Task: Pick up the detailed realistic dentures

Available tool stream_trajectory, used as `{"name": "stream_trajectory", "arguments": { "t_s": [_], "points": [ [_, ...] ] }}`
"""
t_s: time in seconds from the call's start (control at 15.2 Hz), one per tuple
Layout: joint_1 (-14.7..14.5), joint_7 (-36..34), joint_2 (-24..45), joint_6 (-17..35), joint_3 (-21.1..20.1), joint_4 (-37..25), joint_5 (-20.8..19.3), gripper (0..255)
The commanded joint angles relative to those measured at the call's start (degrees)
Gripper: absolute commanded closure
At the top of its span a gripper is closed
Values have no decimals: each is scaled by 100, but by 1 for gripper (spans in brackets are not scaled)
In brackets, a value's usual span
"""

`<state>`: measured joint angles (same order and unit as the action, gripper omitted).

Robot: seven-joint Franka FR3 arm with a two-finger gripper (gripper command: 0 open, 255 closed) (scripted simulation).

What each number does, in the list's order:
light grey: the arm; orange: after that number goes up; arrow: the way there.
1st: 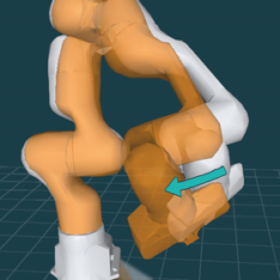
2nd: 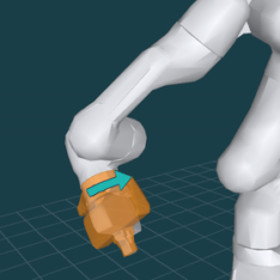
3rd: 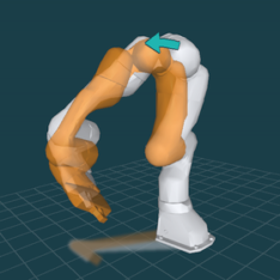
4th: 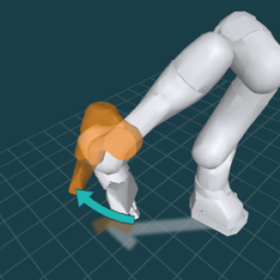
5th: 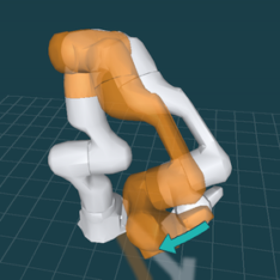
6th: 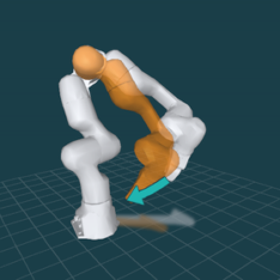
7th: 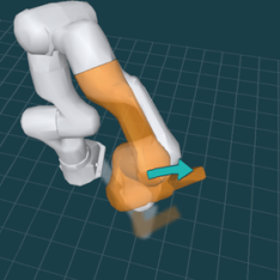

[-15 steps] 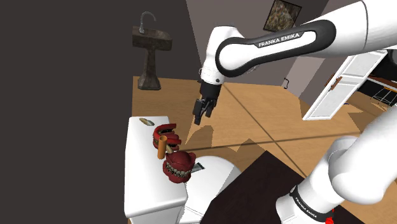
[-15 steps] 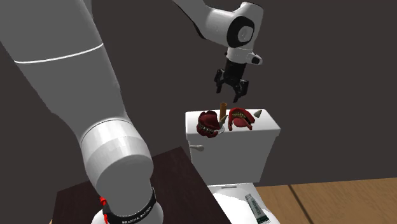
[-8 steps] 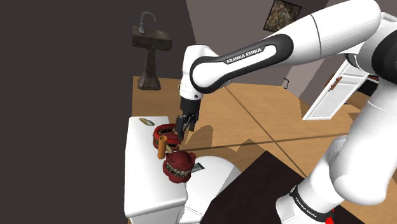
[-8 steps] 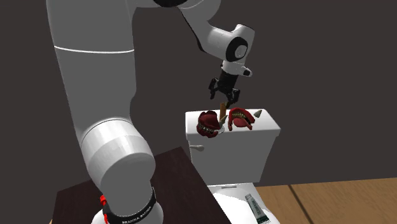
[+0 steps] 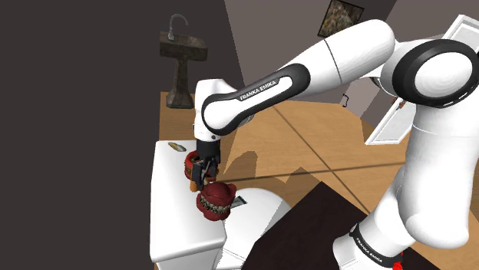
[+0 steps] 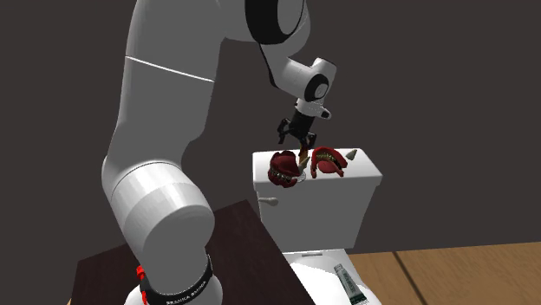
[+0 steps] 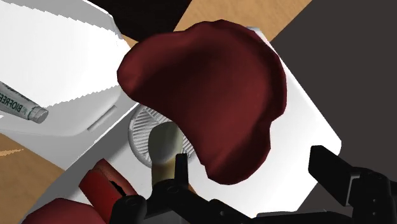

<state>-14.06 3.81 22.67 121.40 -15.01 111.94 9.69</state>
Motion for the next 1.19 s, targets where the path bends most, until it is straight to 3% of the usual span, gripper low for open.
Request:
{"name": "stream_trajectory", "arguments": {
  "t_s": [0.0, 0.4, 0.46, 1.12],
  "points": [
    [-17, 14, 135, 90, 5, -33, -19, 0],
    [-43, 44, 378, 362, 28, 1, -50, 0],
    [-42, 46, 381, 359, 30, -4, -51, 255],
    [-38, 38, 323, 303, 23, -4, -43, 255]
  ]
}}
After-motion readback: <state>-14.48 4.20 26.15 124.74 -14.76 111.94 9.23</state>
